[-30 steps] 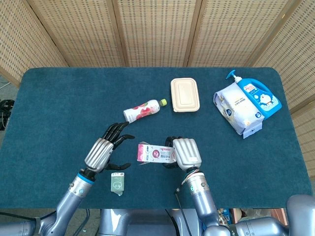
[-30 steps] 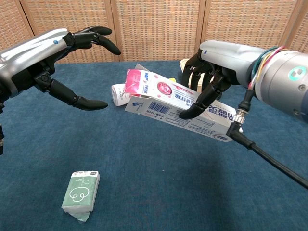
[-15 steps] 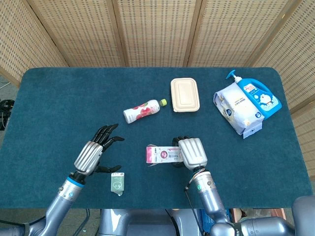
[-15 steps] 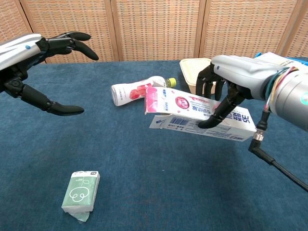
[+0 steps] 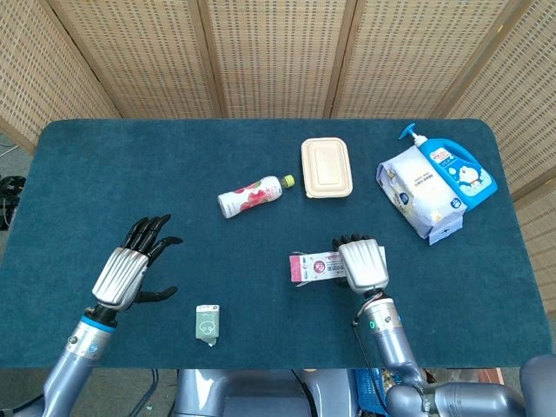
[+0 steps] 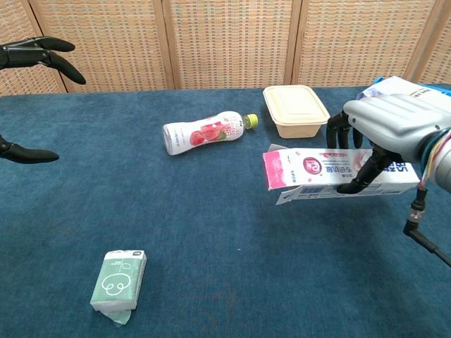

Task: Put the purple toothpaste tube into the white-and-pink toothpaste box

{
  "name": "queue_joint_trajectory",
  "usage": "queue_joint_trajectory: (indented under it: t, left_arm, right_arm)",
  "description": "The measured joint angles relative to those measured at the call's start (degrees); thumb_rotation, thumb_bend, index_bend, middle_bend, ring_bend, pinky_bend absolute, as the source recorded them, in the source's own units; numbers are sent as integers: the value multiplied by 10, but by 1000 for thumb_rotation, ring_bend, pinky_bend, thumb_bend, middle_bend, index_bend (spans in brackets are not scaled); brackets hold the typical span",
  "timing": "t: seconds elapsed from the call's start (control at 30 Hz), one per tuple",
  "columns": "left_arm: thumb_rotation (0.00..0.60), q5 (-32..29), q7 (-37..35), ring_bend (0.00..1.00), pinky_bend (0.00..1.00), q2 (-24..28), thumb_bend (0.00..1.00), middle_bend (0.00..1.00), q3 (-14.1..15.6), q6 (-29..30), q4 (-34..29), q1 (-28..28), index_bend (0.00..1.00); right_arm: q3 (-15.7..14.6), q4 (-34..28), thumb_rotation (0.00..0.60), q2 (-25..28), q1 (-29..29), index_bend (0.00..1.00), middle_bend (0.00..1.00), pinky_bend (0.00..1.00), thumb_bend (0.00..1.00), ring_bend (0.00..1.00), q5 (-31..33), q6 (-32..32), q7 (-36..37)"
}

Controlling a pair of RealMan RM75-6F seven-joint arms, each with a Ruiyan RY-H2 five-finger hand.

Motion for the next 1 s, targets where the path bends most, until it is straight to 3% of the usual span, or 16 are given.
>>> queue_joint_trajectory:
  t: [0.7, 0.9, 1.0]
  left_arm:
    - [600, 1, -6, 0, 0, -1, 155, 0, -1, 0, 18, 12, 235]
    - [600, 0, -7, 0, 0, -2, 154, 0, -3, -2, 21, 13, 235]
    - [600, 1, -7, 0, 0, -4, 154, 0, -4, -3, 21, 14, 235]
  right_arm:
    - [-2, 60, 600, -40, -27, 613, 480, 493, 192, 393, 15, -9, -63]
    - [3, 56, 600, -39, -32, 465, 318, 467, 187, 232, 27, -19, -70]
    - [6, 51, 600, -36, -33, 396, 218, 395, 171, 130, 36, -23, -75]
